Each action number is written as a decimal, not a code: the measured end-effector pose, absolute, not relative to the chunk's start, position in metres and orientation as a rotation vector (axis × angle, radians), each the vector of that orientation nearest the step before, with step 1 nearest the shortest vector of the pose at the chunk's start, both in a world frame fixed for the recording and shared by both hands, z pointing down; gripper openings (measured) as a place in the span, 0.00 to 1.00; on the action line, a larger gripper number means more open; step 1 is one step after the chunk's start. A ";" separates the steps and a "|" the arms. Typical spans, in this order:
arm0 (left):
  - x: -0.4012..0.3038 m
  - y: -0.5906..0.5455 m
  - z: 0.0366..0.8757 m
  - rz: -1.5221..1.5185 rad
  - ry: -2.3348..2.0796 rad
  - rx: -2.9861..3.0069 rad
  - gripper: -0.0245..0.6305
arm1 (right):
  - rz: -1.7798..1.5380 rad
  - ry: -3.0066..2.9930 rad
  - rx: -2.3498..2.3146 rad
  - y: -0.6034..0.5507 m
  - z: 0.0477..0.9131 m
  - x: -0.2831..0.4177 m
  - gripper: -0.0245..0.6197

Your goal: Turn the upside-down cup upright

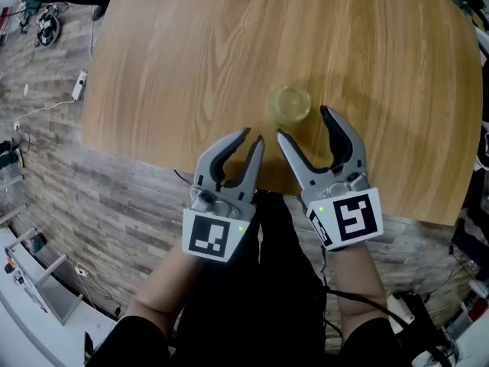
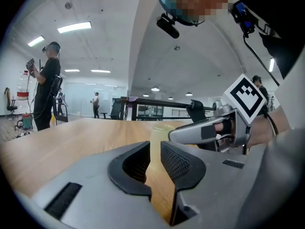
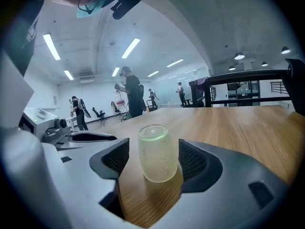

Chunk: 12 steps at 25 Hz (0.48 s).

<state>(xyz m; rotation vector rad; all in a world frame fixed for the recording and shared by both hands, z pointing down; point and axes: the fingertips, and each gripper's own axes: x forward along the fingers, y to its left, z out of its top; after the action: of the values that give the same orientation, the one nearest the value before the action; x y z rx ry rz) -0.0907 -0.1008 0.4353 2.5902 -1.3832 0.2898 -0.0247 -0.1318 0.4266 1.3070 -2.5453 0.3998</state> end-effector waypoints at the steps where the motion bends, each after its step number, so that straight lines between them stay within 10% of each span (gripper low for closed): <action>1: -0.093 -0.101 0.440 0.301 -1.386 2.586 0.14 | 0.390 -2.550 1.306 -0.137 0.429 -0.027 0.46; 12: -0.101 -0.107 0.463 0.339 -1.432 2.567 0.15 | 0.364 -2.513 1.262 -0.165 0.459 -0.051 0.50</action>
<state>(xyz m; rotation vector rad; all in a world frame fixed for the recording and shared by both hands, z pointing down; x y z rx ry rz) -0.1006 -0.1068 0.4627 2.5672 -1.4320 0.3394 -0.0505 -0.1655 0.4587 1.2618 -2.5128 0.3636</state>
